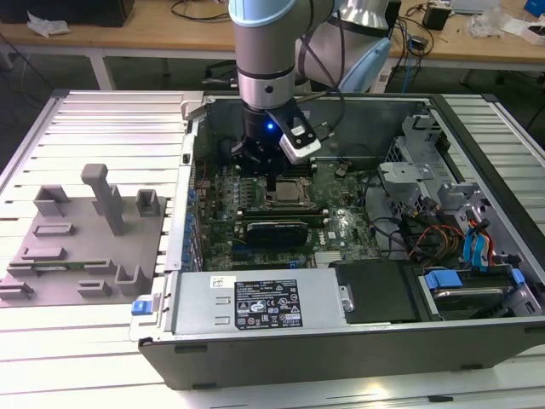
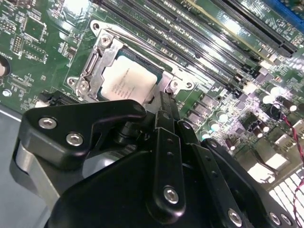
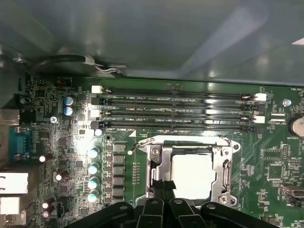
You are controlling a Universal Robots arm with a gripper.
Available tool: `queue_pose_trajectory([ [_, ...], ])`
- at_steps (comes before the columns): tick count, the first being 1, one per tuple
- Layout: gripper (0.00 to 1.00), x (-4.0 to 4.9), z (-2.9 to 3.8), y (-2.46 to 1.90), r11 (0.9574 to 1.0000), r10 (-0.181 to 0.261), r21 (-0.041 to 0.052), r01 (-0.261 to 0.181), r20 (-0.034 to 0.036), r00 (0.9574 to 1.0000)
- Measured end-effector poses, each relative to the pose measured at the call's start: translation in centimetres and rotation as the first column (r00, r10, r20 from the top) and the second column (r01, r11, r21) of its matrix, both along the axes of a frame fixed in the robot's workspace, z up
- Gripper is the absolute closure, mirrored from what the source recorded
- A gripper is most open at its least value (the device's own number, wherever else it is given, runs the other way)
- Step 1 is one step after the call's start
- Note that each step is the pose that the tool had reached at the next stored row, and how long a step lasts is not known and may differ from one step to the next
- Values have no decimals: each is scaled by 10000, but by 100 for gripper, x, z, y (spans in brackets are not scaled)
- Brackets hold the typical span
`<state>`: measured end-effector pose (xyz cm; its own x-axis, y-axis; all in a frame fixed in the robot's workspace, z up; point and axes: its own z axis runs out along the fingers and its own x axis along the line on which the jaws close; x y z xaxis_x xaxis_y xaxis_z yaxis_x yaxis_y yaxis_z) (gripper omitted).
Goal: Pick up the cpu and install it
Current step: 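Close the cpu cover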
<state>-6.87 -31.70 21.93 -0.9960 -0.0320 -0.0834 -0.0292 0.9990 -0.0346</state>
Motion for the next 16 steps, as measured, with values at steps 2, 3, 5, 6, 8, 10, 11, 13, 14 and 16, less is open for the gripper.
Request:
queue_pose_trajectory([
  [2, 89, 0, -23, 2, 10000, 0, 2, 0, 0, 10000],
  [3, 89, 0, -34, 3, 10000, 0, 3, 0, 0, 10000],
  [5, 89, 0, -58, 3, 10000, -1, 4, 1, 0, 10000],
  [6, 89, 0, -68, 3, 10000, 0, 5, 0, 0, 10000],
  [8, 89, -1, -91, 5, 10000, -2, 21, 2, 0, 10000],
  [10, 89, -1, -105, 12, 10000, -3, 43, 3, 1, 10000],
  [11, 89, 0, -122, 15, 10000, -1, 48, 1, 0, 10000],
  [13, 89, -1, -143, 16, 10000, 0, 50, 0, -2, 10000],
  [14, 89, -1, -144, 17, 10000, -1, 50, 1, -2, 10000],
  [16, 89, -1, -164, 16, 10000, -1, 48, 1, -3, 10000],
])
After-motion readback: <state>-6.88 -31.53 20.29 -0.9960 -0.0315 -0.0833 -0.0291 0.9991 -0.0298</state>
